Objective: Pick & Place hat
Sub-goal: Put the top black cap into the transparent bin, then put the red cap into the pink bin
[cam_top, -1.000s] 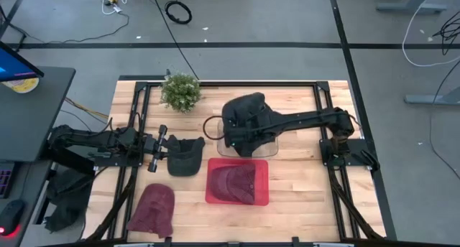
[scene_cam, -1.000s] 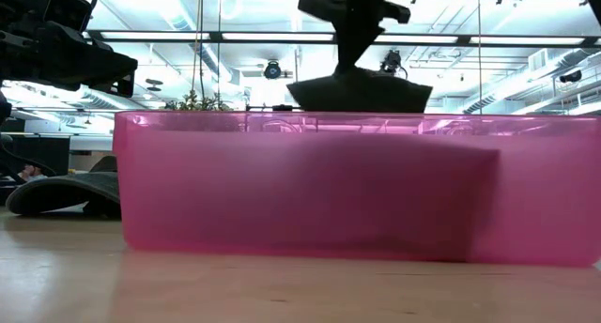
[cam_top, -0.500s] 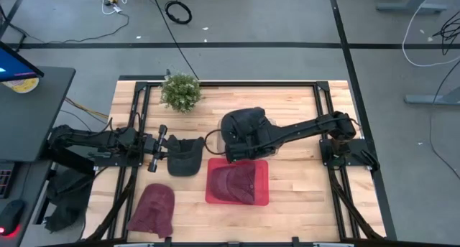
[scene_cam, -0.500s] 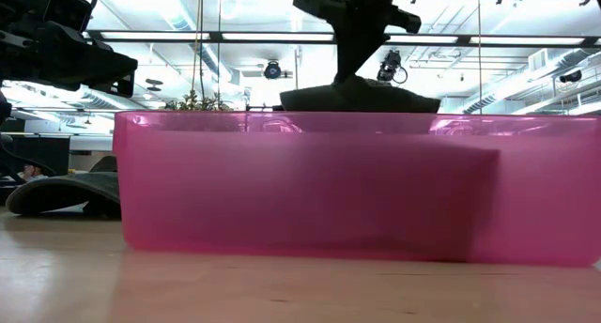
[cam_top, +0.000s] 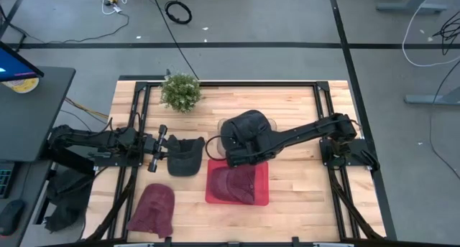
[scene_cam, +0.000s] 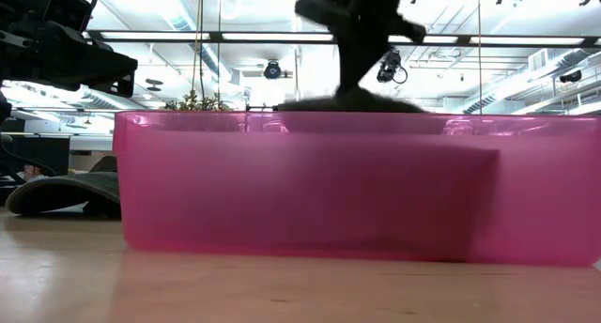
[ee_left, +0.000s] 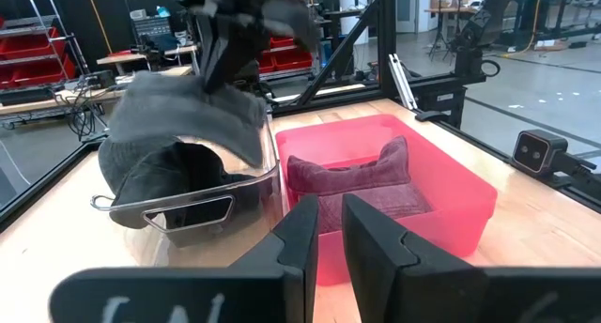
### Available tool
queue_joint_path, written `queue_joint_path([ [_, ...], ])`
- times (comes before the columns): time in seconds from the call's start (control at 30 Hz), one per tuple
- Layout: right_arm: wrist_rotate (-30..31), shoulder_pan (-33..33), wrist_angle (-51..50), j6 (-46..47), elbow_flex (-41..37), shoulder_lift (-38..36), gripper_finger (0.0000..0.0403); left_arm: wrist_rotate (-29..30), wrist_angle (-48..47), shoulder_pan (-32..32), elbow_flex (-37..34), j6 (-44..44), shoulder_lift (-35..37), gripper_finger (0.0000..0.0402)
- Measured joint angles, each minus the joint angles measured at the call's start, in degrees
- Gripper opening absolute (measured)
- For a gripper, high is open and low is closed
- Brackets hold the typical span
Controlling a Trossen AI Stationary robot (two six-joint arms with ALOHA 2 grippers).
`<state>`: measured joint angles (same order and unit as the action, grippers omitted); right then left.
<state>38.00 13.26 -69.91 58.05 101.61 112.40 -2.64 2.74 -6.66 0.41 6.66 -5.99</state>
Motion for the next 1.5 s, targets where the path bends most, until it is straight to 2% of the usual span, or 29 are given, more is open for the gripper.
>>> queue_joint_path([
  [0.2,-1.47,-1.33,3.04,-2.11,-8.91,0.04,0.0,0.01,0.0,-0.02,-0.01,0.02,-0.01,0.0055],
  [0.4,-9.72,-3.63,12.36,-1.41,-16.31,-0.06,0.0005,-0.01,0.0,-0.02,0.01,0.0,-0.01,0.0055],
  [0.5,-12.75,-4.57,17.24,-1.42,-17.82,-0.39,0.0006,0.0,0.0,-0.01,-0.01,0.02,-0.01,0.0055],
  [0.73,-13.79,-4.65,18.83,0.03,-18.24,-0.26,0.0014,-0.01,0.0,0.0,0.01,0.02,-0.01,0.0055],
  [1.0,-12.54,-4.57,18.6,-0.05,-18.44,-0.76,0.006,0.01,0.0,0.0,-0.01,0.02,0.01,0.0055],
  [1.3,-14.51,-4.52,18.98,-4.81,-18.55,-7.18,0.0132,0.0,0.0,-0.02,0.01,0.02,0.0,0.0055],
  [1.43,-18.67,-4.57,18.88,-5.39,-18.55,-10.66,0.015,0.0,0.0,0.0,0.0,0.01,-0.01,0.0055],
  [1.5,-21.86,-4.59,18.77,-9.45,-18.55,-12.51,0.0156,-0.01,0.0,-0.02,0.01,0.0,-0.01,0.0055],
])
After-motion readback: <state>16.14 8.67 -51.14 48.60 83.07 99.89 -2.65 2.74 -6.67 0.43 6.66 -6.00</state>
